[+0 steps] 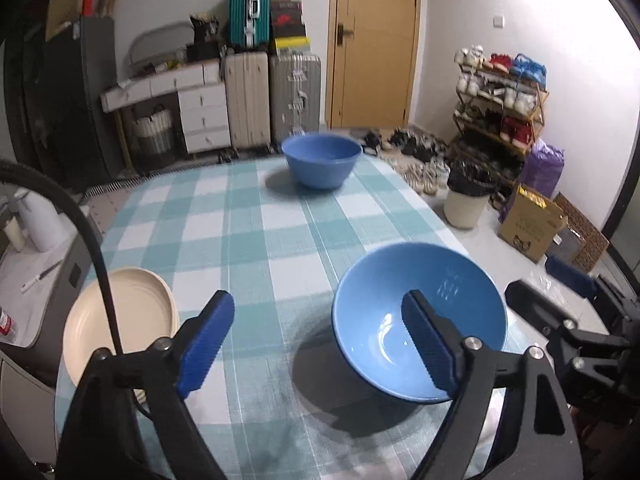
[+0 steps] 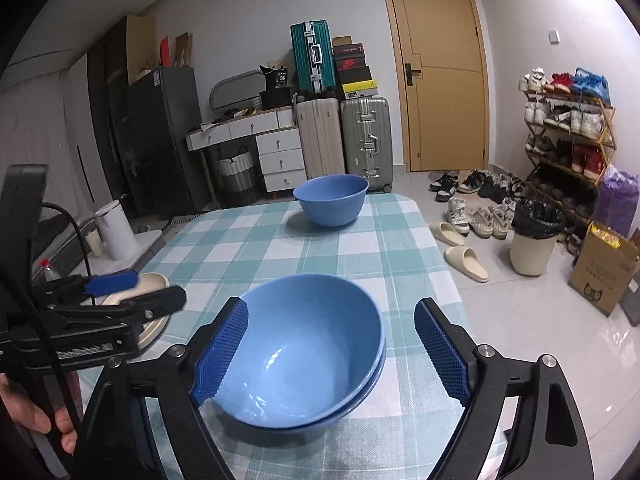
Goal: Organize plates and bowls
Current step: 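Withdraw both tools up and away from the nested bowls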
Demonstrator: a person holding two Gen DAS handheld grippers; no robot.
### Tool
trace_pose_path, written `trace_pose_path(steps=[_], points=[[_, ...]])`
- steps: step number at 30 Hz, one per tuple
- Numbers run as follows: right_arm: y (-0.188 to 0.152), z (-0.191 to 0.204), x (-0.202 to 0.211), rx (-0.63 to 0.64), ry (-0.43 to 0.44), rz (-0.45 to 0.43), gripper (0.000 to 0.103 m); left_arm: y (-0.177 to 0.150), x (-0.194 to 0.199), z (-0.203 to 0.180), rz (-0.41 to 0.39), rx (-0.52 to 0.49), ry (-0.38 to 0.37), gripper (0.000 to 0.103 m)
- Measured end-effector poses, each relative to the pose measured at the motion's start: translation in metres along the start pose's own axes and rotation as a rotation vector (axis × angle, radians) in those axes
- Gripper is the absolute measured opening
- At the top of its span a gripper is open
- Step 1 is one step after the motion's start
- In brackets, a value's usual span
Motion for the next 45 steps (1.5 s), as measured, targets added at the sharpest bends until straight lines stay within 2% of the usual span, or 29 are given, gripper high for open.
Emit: trace_pose_path(steps=[3, 6, 9, 12, 15, 17, 22, 32, 39, 45], points=[[-0.005, -0.001, -0.002, -0.013, 0.022, -0.014, 0.088, 0.002, 0.005, 0.0, -0.032, -0.015, 0.021, 0.09], [-0.008, -0.002, -0.003, -0.022, 0.035, -0.038, 0.095, 0.003, 0.011, 0.004, -0.064, -0.002, 0.045, 0.099], [-0.012, 0.001, 0.0, -0.02, 0.058, -0.055, 0.099, 0.002, 0.018, 0.011, -0.1, 0.013, 0.076, 0.103], [-0.015, 0.002, 0.002, -0.015, 0.057, -0.069, 0.102, -0.002, 0.019, 0.019, -0.12, 0.035, 0.106, 0.103], [-0.02, 0.003, 0.005, -0.005, 0.057, -0.084, 0.102, -0.006, 0.022, 0.025, -0.156, 0.046, 0.111, 0.103], [-0.025, 0.007, 0.003, 0.013, 0.086, -0.065, 0.102, -0.008, 0.024, 0.028, -0.183, 0.052, 0.128, 0.103], [-0.031, 0.005, 0.002, 0.003, 0.075, -0.08, 0.102, -0.017, 0.025, 0.029, -0.207, 0.047, 0.154, 0.103], [-0.038, 0.004, -0.012, -0.024, 0.081, -0.039, 0.102, -0.027, 0.007, 0.025, -0.116, 0.021, 0.142, 0.103], [-0.035, 0.004, -0.031, -0.046, 0.096, 0.004, 0.102, -0.029, -0.007, 0.023, -0.083, 0.003, 0.144, 0.103], [-0.023, 0.0, -0.041, -0.053, 0.127, 0.016, 0.102, -0.021, -0.021, 0.035, -0.044, 0.037, 0.158, 0.103]])
Point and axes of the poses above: each gripper's, at about its wrist camera, not at the fingertips, and x roughly against the way its jaws point, z to its left, y to its top, the point moved 7 cm from there along -x, roughly the way its jaws point, and after that the axes turned 5 degrees about -z, right-handed, at the moved point
